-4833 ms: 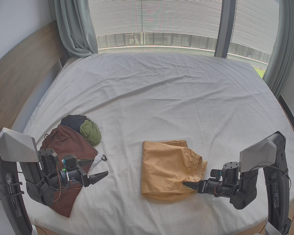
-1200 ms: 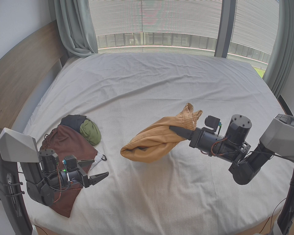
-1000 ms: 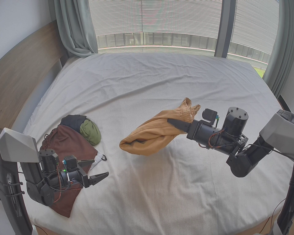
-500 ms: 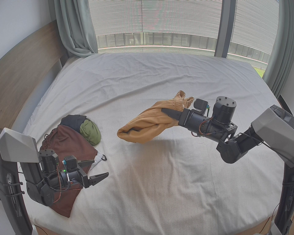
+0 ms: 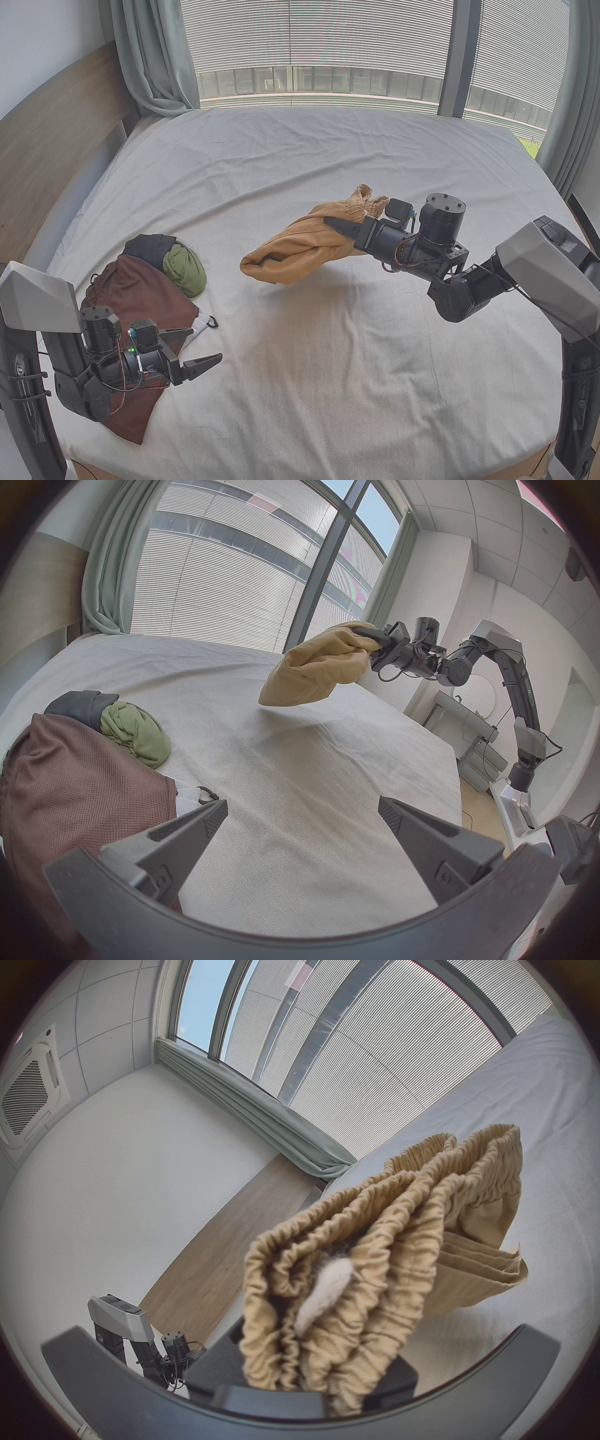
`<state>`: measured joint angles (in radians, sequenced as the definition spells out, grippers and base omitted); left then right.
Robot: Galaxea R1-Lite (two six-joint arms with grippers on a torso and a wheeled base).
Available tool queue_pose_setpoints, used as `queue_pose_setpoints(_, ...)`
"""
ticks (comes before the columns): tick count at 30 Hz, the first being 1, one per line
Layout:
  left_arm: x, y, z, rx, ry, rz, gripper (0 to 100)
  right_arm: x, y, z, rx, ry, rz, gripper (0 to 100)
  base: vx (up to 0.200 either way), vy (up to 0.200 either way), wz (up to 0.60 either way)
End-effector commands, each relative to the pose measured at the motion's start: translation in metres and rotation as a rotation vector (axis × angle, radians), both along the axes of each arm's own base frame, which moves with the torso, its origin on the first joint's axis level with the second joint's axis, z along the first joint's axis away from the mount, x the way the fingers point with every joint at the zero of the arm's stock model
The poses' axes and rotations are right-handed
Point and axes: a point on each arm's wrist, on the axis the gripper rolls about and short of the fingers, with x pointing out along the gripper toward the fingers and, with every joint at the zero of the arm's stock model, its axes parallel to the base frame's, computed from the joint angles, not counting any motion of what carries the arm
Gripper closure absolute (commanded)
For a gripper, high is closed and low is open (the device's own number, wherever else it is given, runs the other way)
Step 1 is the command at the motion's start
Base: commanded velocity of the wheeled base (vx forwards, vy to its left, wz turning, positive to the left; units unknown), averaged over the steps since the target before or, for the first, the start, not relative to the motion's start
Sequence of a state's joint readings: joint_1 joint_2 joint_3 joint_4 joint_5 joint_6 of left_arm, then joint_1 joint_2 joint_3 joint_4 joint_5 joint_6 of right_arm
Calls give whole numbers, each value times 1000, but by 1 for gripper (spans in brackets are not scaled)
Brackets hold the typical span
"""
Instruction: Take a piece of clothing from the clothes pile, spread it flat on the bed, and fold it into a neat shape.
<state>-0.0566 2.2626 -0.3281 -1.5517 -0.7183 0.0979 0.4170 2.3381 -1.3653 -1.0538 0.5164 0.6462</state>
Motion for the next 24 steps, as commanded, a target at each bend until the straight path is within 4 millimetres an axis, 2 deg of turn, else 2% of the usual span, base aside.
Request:
queue_pose_setpoints(1, 0, 0, -2, 1, 7, 0, 0, 16, -1, 1, 13, -27, -14, 100, 0, 0, 0)
queue_pose_setpoints(6, 0, 0, -2, 1, 7, 0, 0, 30, -1, 3, 22, -49, -27, 100, 0, 0, 0)
queue_pose_setpoints(9, 0, 0, -2, 1, 7, 0, 0, 39, 1, -8, 20, -44, -31, 100, 0, 0, 0)
queue_pose_setpoints(11, 0, 0, -2, 1, 7, 0, 0, 45, 1, -24, 10, -22, -34, 100, 0, 0, 0)
queue_pose_setpoints(13, 0, 0, -2, 1, 7, 0, 0, 46, 1, -26, 9, -19, -34, 100, 0, 0, 0)
queue_pose_setpoints(14, 0, 0, -2, 1, 7, 2, 0, 49, 1, -52, -13, 33, -37, 100, 0, 0, 0)
queue_pose_setpoints(16, 0, 0, -2, 1, 7, 2, 0, 49, -2, -77, -37, 89, -44, 100, 0, 0, 0)
queue_pose_setpoints(21, -1, 0, -2, 1, 8, 0, 0, 30, -10, -105, -81, 161, -45, 100, 0, 0, 0)
queue_pose_setpoints(24, -1, 0, -2, 1, 8, 0, 0, 23, -14, -113, -87, 169, -46, 100, 0, 0, 0)
